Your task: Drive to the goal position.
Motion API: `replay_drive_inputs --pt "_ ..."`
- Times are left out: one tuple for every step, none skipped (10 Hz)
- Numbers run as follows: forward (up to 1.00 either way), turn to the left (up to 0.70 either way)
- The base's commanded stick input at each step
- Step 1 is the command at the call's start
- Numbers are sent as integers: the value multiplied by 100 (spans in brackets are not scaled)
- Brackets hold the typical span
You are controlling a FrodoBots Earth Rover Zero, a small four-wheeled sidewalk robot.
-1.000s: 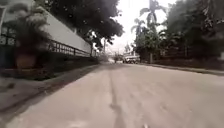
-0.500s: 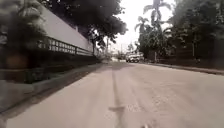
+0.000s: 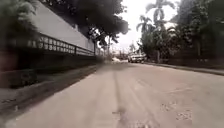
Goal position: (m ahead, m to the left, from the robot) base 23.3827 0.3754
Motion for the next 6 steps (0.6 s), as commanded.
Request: replay_drive_inputs --pt "85 13" --pt "85 5" --pt "85 2" --pt "85 0" --pt "85 0" --pt "85 0"
